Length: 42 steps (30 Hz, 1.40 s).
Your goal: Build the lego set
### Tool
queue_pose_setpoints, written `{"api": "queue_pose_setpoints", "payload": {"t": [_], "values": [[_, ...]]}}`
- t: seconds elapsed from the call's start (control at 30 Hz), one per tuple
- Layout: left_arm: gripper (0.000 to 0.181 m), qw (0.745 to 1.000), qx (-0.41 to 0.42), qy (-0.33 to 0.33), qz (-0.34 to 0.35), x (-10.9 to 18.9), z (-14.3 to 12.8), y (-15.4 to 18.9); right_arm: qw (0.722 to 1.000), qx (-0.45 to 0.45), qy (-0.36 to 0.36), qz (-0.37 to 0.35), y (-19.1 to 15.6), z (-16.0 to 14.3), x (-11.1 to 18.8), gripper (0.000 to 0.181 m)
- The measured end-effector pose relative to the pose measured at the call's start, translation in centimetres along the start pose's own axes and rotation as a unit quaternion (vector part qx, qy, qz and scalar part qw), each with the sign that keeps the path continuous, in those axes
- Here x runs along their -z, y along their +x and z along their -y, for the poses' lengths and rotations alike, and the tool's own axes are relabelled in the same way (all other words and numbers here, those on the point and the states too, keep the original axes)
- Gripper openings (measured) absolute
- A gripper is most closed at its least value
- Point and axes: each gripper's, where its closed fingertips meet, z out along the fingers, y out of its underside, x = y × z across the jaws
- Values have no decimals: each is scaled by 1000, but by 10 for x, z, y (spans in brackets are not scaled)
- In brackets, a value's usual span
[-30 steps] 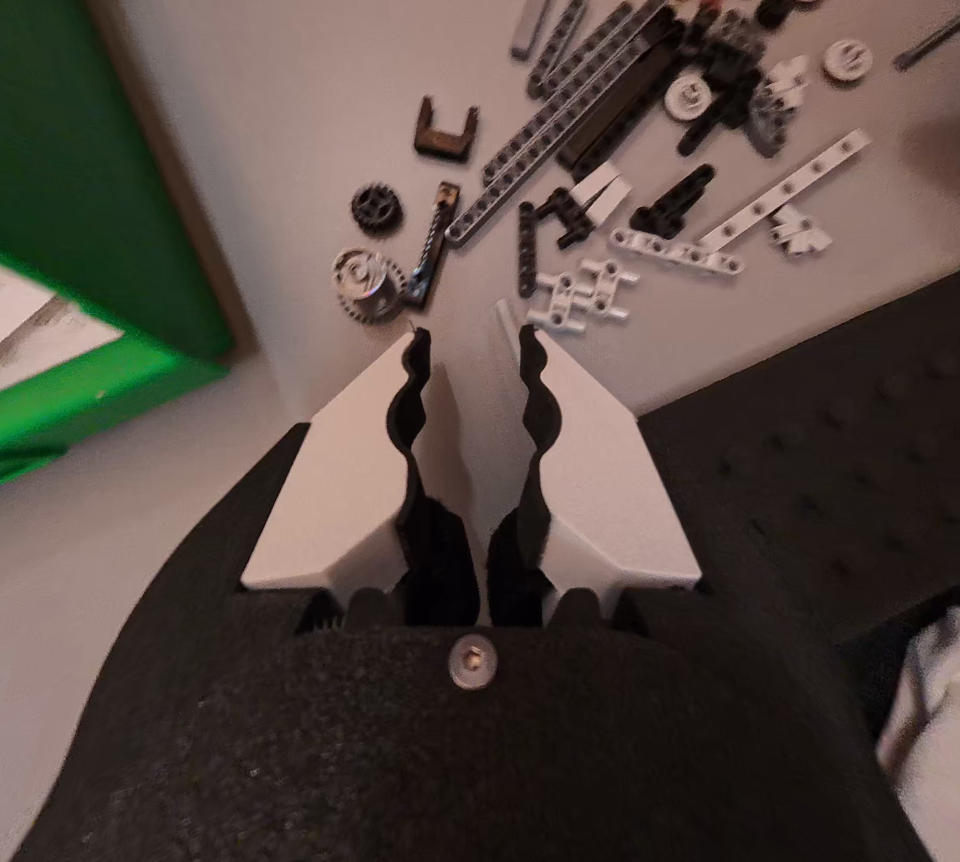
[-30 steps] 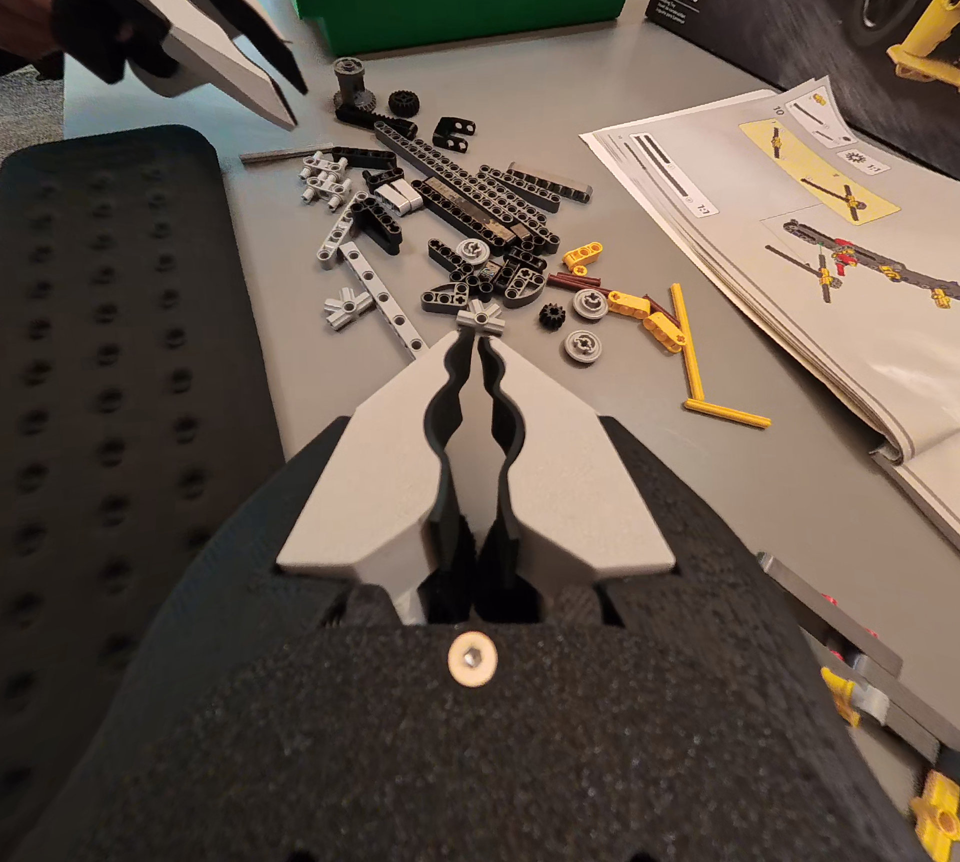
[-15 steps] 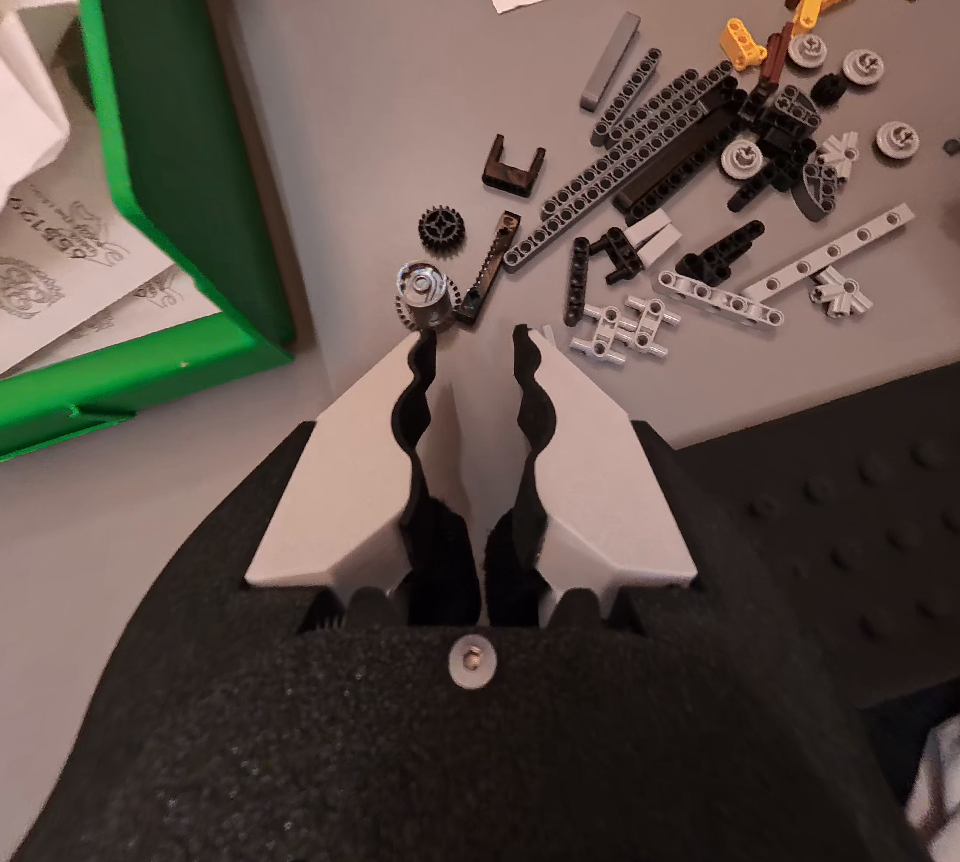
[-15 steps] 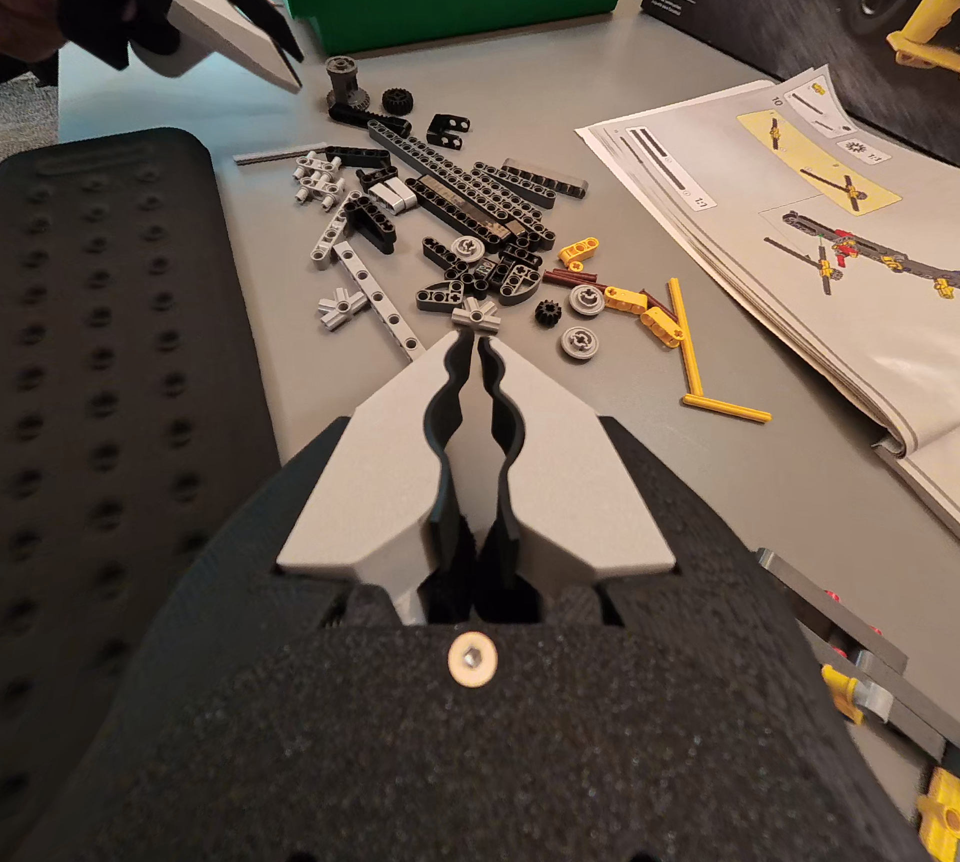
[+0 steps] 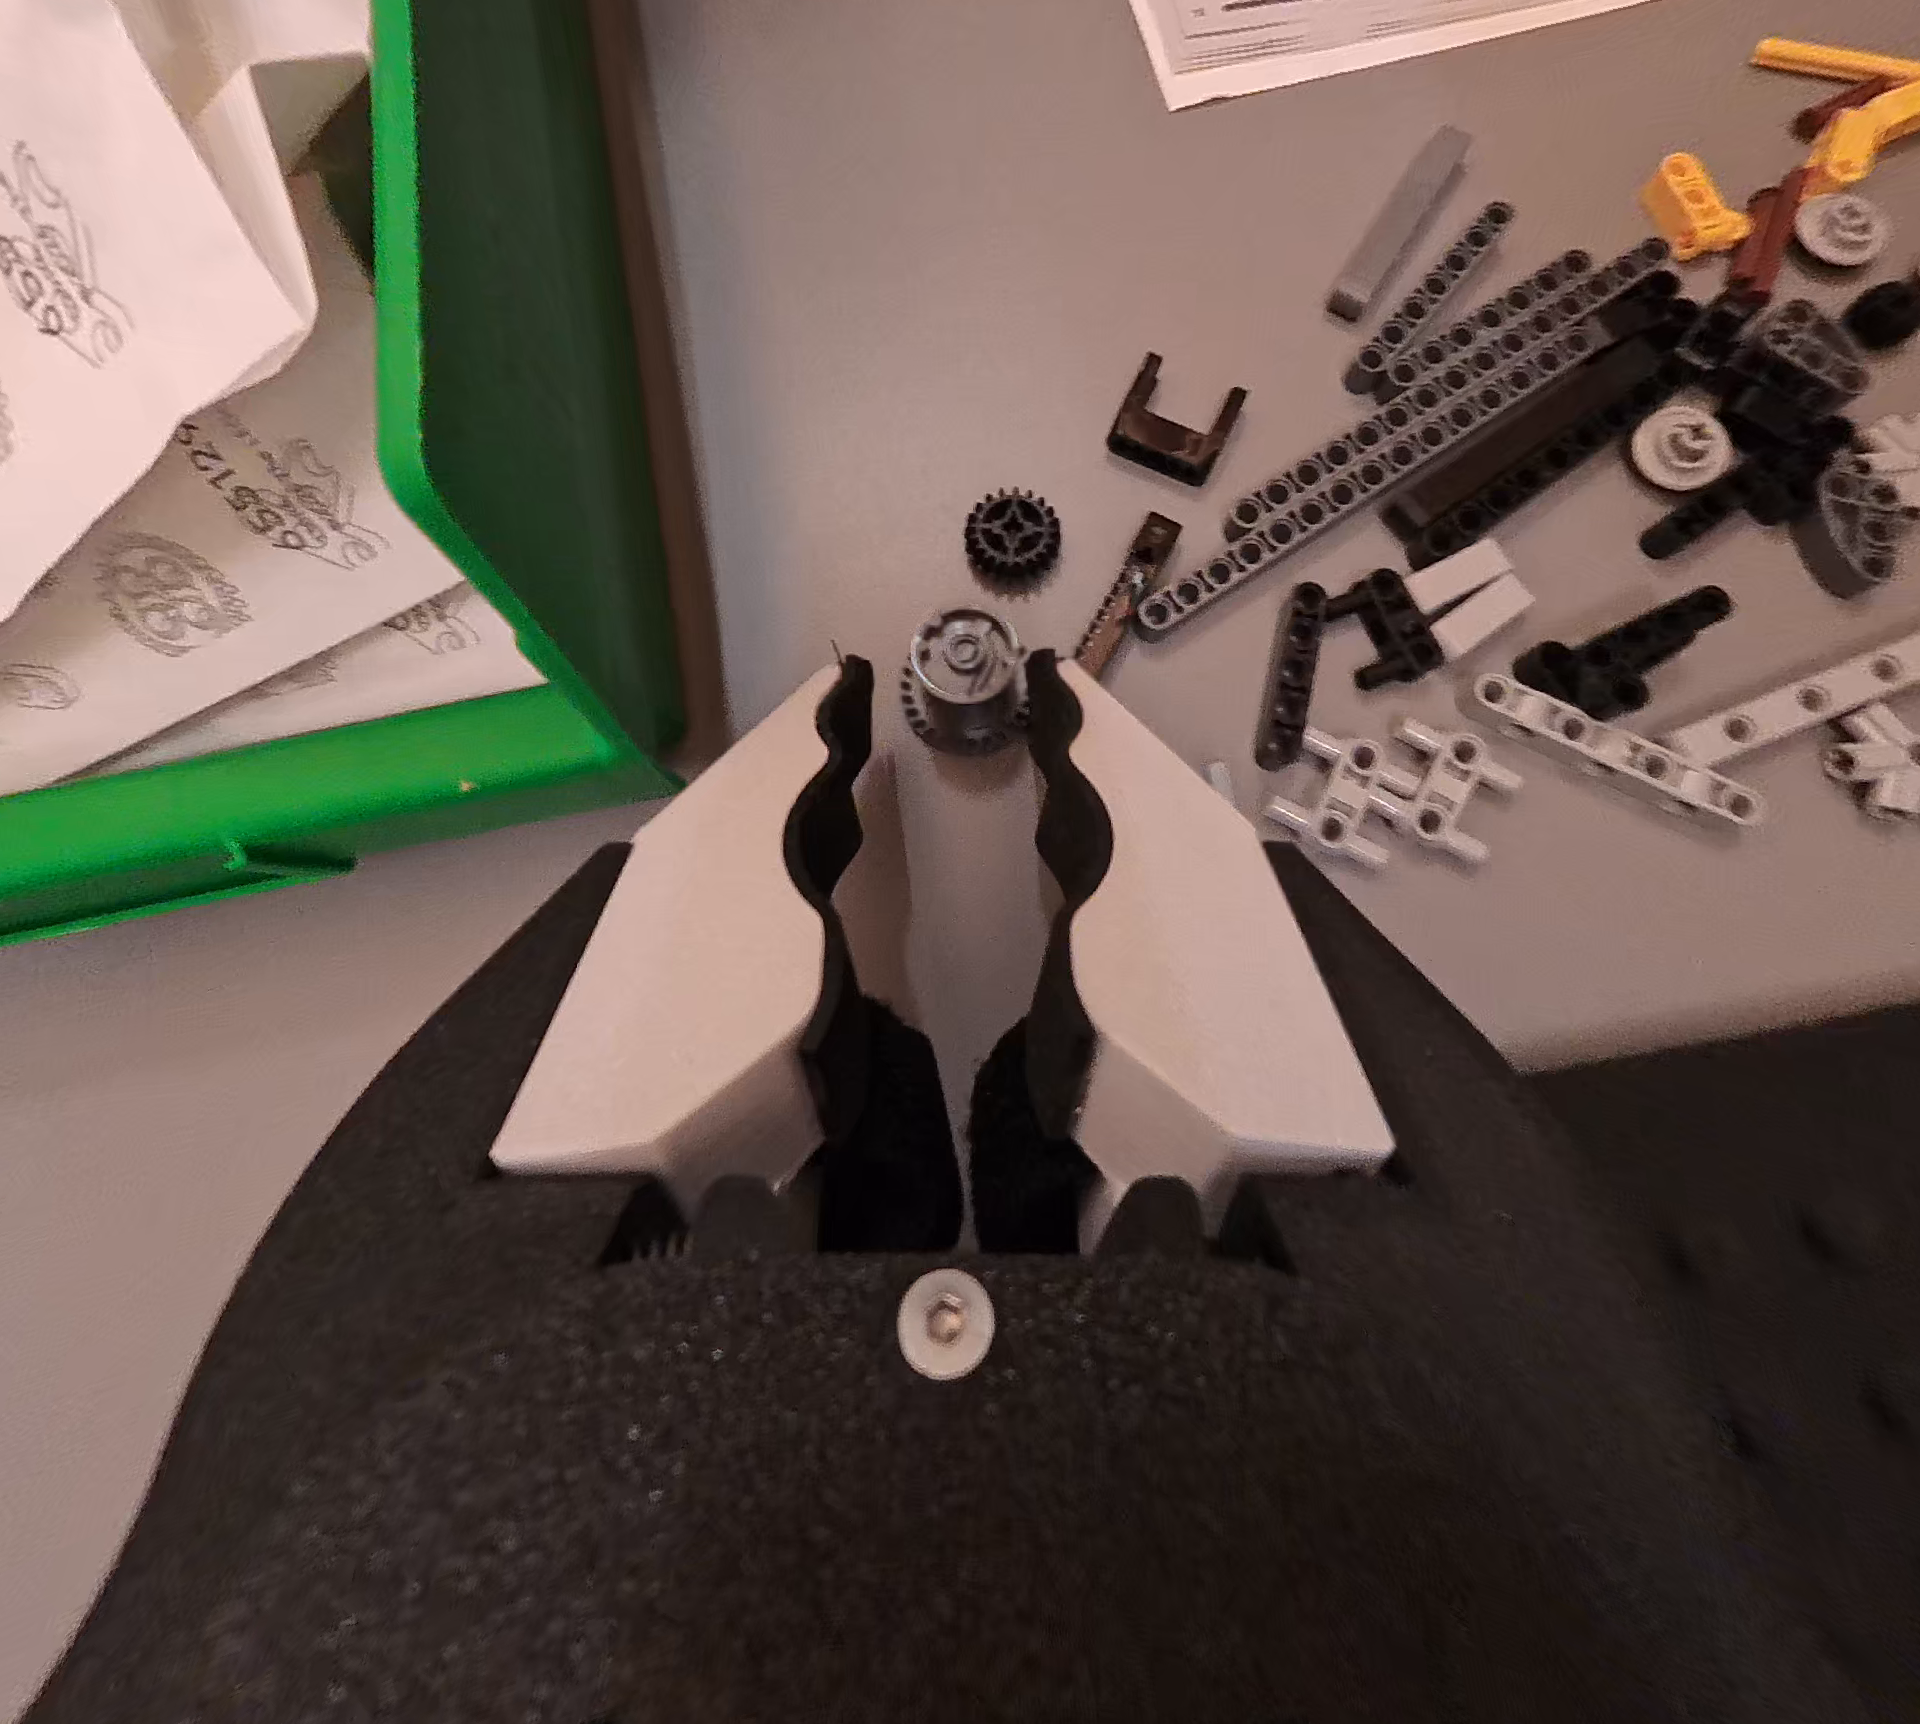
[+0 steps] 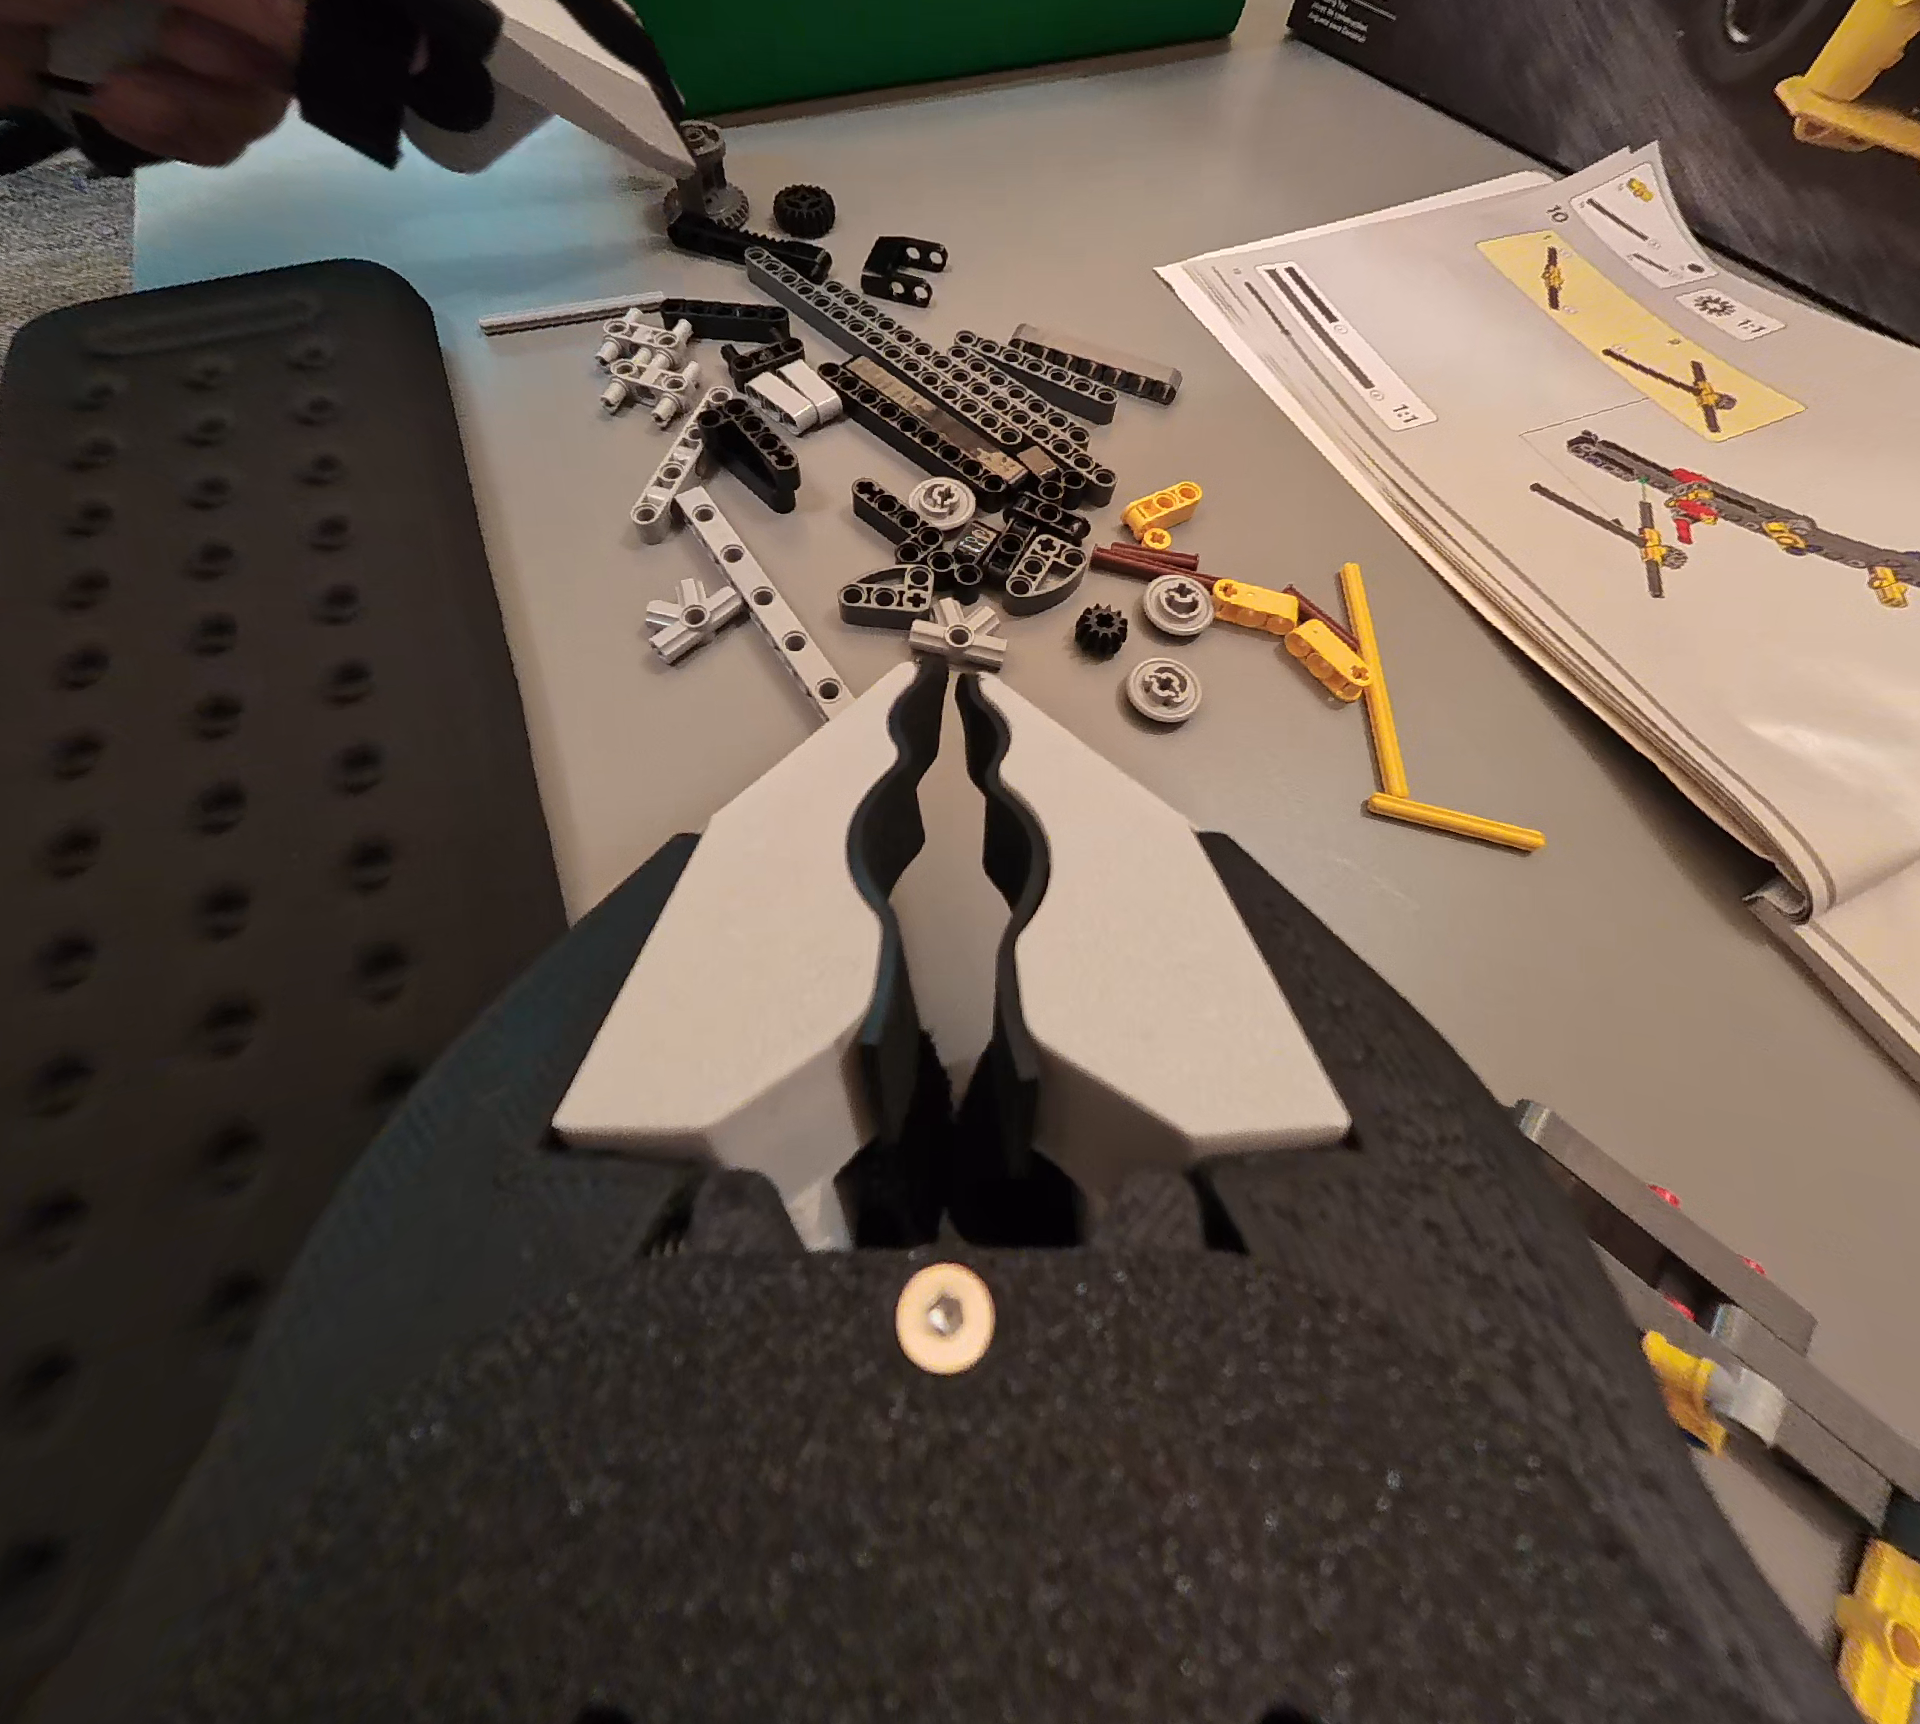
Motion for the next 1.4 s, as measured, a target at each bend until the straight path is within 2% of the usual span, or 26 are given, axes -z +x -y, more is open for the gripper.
{"api": "queue_pose_setpoints", "payload": {"t": [0.07,0.13,0.33,0.53,0.6,0.77,0.87,1.0,1.1,1.23,1.3,1.33,1.4], "values": [[27,1000,-7,-8,16,-5,-1,-5,1000,-1,2,0,0,0,1,3],[18,1000,-13,-10,21,-6,-1,-5,1000,-2,2,1,0,0,1,3],[18,997,-24,-29,66,-1,-6,-21,1000,-4,5,5,-1,1,1,3],[18,998,-16,-26,56,1,-9,-17,1000,-9,2,-5,4,0,1,2],[18,998,-20,-27,59,0,-9,-17,999,-27,-10,-27,14,-5,2,2],[18,998,-15,-29,57,1,-11,-17,996,-83,17,-18,22,1,8,2],[28,999,1,-25,45,4,-11,-14,996,-91,20,-16,23,1,8,2],[38,999,2,-8,42,22,-3,-11,996,-84,16,-17,22,0,7,2],[41,999,-16,36,29,41,23,4,996,-85,19,-14,21,2,7,2],[35,985,23,144,-90,49,88,54,996,-80,23,-18,32,12,16,4],[36,974,55,154,-157,34,113,82,997,-65,12,-42,59,25,28,8],[36,970,67,148,-179,23,123,93,997,-58,-5,-50,74,28,33,16],[35,967,83,145,-194,-4,143,106,995,-42,-32,-79,113,29,40,19]]}}
